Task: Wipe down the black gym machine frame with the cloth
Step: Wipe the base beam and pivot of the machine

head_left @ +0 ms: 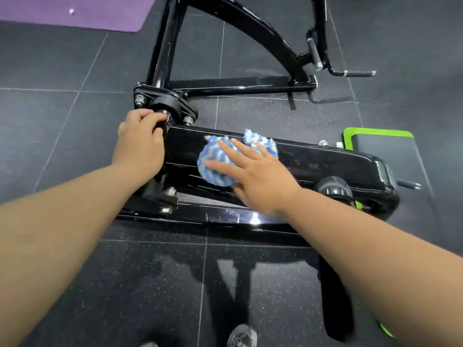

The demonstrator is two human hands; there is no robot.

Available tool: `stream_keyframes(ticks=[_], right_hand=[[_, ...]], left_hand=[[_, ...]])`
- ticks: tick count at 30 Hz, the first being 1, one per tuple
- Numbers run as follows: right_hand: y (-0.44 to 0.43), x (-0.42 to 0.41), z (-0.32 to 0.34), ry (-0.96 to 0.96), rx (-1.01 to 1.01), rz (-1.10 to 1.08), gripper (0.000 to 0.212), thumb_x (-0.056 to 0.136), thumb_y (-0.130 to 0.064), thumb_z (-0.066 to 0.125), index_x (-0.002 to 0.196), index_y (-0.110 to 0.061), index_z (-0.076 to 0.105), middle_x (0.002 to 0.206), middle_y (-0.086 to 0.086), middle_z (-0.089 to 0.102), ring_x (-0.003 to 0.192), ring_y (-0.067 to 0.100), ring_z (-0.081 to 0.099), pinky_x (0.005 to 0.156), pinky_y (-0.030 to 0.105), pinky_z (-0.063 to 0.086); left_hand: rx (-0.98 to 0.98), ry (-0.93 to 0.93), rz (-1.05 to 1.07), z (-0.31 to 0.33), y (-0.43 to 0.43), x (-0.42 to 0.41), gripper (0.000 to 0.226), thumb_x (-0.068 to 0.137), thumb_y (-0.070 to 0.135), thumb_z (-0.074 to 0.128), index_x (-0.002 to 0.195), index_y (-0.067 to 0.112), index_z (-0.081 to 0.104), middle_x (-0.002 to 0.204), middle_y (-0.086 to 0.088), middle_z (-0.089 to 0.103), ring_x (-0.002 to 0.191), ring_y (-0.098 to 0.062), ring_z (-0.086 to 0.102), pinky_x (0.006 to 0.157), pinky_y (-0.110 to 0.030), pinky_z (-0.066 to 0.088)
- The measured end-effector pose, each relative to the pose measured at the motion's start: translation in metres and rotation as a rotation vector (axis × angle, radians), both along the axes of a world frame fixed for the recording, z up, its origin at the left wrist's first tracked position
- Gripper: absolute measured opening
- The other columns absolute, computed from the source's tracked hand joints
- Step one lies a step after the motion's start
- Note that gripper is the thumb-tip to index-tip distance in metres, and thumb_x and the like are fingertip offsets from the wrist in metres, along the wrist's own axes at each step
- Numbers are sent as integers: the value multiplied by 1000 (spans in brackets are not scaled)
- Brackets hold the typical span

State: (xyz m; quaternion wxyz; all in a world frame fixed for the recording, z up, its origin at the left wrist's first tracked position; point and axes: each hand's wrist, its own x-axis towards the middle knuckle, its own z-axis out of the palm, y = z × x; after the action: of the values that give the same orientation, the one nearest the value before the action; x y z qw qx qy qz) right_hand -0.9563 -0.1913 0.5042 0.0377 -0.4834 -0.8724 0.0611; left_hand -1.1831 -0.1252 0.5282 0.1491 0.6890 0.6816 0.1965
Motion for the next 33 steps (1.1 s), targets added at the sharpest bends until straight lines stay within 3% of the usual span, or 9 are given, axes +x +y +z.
stream_keyframes(ticks=[3, 7, 11, 14, 17, 21, 25, 31, 33], right_hand=[[17, -29, 15, 127, -186, -164, 55, 98, -34, 34, 150, -41, 19, 162, -5, 8, 149, 16, 3, 120, 46, 1], [-4, 1, 7, 190, -152, -294, 56, 95, -39, 33, 150, -37, 24, 161, -6, 15, 148, 13, 9, 120, 42, 5], [3, 14, 6, 178, -167, -635, 51, 95, -41, 29, 145, -31, 35, 153, -2, 35, 145, 20, 23, 118, 45, 14], [44, -36, 20, 151, -187, -660, 40, 95, -37, 26, 118, -20, 55, 117, 6, 62, 118, 32, 50, 102, 45, 31], [86, -86, 31, 103, -320, -498, 39, 95, -27, 28, 120, -22, 57, 114, 7, 63, 104, 31, 54, 79, 40, 20], [100, -74, 25, 104, -410, -447, 33, 87, -23, 31, 62, -23, 52, 71, 0, 66, 75, 27, 59, 81, 38, 43], [105, -30, 34, 17, -691, -622, 63, 90, -33, 20, 35, -12, 41, 42, 4, 53, 59, 27, 58, 63, 33, 45], [129, -118, 34, 259, -660, -513, 13, 80, -7, 40, 67, -9, 40, 62, 11, 58, 70, 34, 58, 77, 46, 52], [129, -112, 33, 280, -692, -498, 21, 86, -16, 36, 68, -9, 45, 65, 10, 62, 74, 33, 59, 79, 45, 52]], left_hand=[[1, 20, 8, 0, 2, 2, 37, 99, 11, 40, 134, 16, 51, 142, -10, 37, 129, -34, 35, 109, -38, 26], [-73, -56, 82, 2, 0, 5, 49, 101, 18, 40, 148, 11, 28, 148, -14, 30, 136, -29, 30, 112, -38, 24], [-244, -123, 285, 2, 9, 5, 48, 101, 37, 32, 131, 2, 43, 124, -18, 54, 104, -32, 50, 84, -42, 37], [-307, -112, 294, 0, 13, 7, 45, 102, 37, 26, 124, 3, 45, 110, -16, 55, 90, -28, 45, 76, -37, 33], [-296, -87, 290, -4, 17, 6, 44, 102, 37, 25, 125, 4, 43, 120, -21, 54, 102, -36, 48, 80, -38, 32], [-311, -102, 268, -7, 20, 1, 48, 103, 41, 25, 132, 6, 40, 127, -18, 52, 113, -36, 49, 86, -39, 35], [-301, -112, 238, -5, 18, 1, 47, 103, 40, 25, 132, 5, 39, 129, -18, 51, 115, -38, 49, 93, -44, 37], [-309, -116, 215, -3, 18, 2, 40, 103, 36, 26, 121, 4, 41, 121, -19, 51, 109, -39, 50, 88, -47, 38], [-313, -116, 212, -3, 18, 1, 41, 103, 36, 26, 123, 3, 41, 122, -19, 50, 110, -37, 49, 88, -45, 36]])
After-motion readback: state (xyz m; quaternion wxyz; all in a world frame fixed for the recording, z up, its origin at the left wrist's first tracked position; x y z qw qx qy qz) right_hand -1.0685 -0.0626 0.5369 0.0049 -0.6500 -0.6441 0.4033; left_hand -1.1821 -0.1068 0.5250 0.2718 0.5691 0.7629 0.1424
